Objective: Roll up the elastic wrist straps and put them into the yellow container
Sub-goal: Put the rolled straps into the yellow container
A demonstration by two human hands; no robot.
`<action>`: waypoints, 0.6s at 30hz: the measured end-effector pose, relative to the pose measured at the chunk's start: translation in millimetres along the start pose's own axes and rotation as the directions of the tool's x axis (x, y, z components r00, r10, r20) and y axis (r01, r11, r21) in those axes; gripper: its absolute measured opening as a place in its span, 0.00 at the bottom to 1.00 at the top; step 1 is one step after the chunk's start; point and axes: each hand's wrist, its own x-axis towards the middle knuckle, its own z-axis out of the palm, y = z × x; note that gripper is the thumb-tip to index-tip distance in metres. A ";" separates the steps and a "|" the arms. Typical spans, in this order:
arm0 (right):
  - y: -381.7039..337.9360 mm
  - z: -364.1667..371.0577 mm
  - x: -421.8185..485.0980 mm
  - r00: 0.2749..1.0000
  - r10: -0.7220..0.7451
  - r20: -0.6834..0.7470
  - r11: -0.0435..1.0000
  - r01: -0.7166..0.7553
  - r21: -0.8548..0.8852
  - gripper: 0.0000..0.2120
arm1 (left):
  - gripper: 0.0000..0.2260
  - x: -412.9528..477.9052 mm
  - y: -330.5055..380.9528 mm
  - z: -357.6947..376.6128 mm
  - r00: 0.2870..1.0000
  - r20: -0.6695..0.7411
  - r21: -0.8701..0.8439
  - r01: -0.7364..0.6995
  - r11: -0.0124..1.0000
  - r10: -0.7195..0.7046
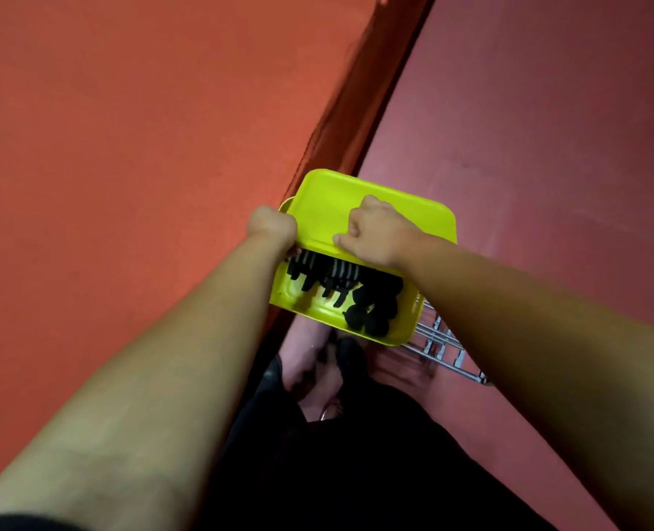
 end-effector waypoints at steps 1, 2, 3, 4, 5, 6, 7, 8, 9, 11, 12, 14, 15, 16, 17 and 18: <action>-4.2 2.4 6.5 1.000 0.008 0.003 1.000 -0.008 -0.014 0.17 | 0.09 4.6 -10.9 -5.5 1.000 0.008 0.004 0.000 1.000 0.000; -8.2 4.5 12.8 1.000 0.016 0.007 0.999 -0.015 -0.038 0.18 | 0.10 9.4 -22.1 -9.8 1.000 0.012 0.012 0.004 1.000 -0.004; -11.6 6.9 19.0 1.000 0.020 0.009 0.998 -0.019 -0.064 0.19 | 0.09 9.9 -31.5 -14.3 1.000 0.015 0.024 0.000 1.000 -0.001; -15.4 8.8 24.4 1.000 0.025 0.005 0.995 -0.024 -0.092 0.21 | 0.09 7.6 -40.0 -18.9 1.000 0.013 0.042 -0.003 0.999 0.002; -19.4 11.2 29.8 0.999 0.032 -0.002 0.992 -0.032 -0.118 0.23 | 0.09 3.3 -48.6 -23.7 1.000 0.007 0.060 -0.005 0.998 0.004; -23.7 13.5 35.0 0.999 0.042 -0.014 0.989 -0.043 -0.138 0.26 | 0.09 -1.1 -56.3 -28.1 1.000 0.002 0.081 -0.011 0.997 0.011; -27.8 16.4 39.9 0.998 0.050 -0.030 0.987 -0.054 -0.152 0.30 | 0.10 -4.0 -64.8 -31.5 1.000 0.003 0.101 -0.014 0.995 0.014; -31.1 19.9 45.2 0.997 0.055 -0.046 0.985 -0.061 -0.162 0.33 | 0.13 -5.8 -74.0 -33.8 1.000 0.009 0.117 -0.012 0.993 0.011; -33.2 23.2 49.6 0.996 0.058 -0.068 0.983 -0.069 -0.172 0.35 | 0.16 -7.4 -82.3 -35.9 1.000 0.006 0.120 -0.007 0.993 0.007; -35.1 29.4 57.6 0.990 0.075 -0.123 0.976 -0.098 -0.194 0.40 | 0.18 -12.2 -93.6 -41.0 1.000 -0.008 0.110 0.013 0.994 -0.013; -35.1 31.8 60.4 0.986 0.089 -0.142 0.973 -0.117 -0.200 0.41 | 0.18 -14.9 -97.4 -43.1 1.000 -0.007 0.109 0.017 0.994 -0.016; -34.8 36.6 64.8 0.984 0.131 -0.123 0.966 -0.154 -0.207 0.43 | 0.17 -18.7 -102.2 -44.0 1.000 -0.006 0.116 -0.006 0.993 0.007; -34.8 38.5 65.5 0.983 0.156 -0.092 0.963 -0.172 -0.208 0.43 | 0.17 -18.3 -104.3 -42.9 1.000 -0.011 0.109 -0.021 0.994 0.022; -35.2 40.3 66.1 0.982 0.177 -0.065 0.961 -0.187 -0.205 0.42 | 0.17 -16.2 -106.4 -41.2 0.999 -0.024 0.092 -0.041 0.995 0.044; -35.2 42.1 66.7 0.980 0.191 -0.051 0.960 -0.198 -0.198 0.41 | 0.17 -14.6 -107.6 -39.6 0.998 -0.034 0.083 -0.051 0.995 0.054; -34.8 43.5 67.4 0.978 0.201 -0.049 0.960 -0.206 -0.190 0.40 | 0.17 -13.4 -108.1 -37.8 0.997 -0.041 0.082 -0.058 0.995 0.061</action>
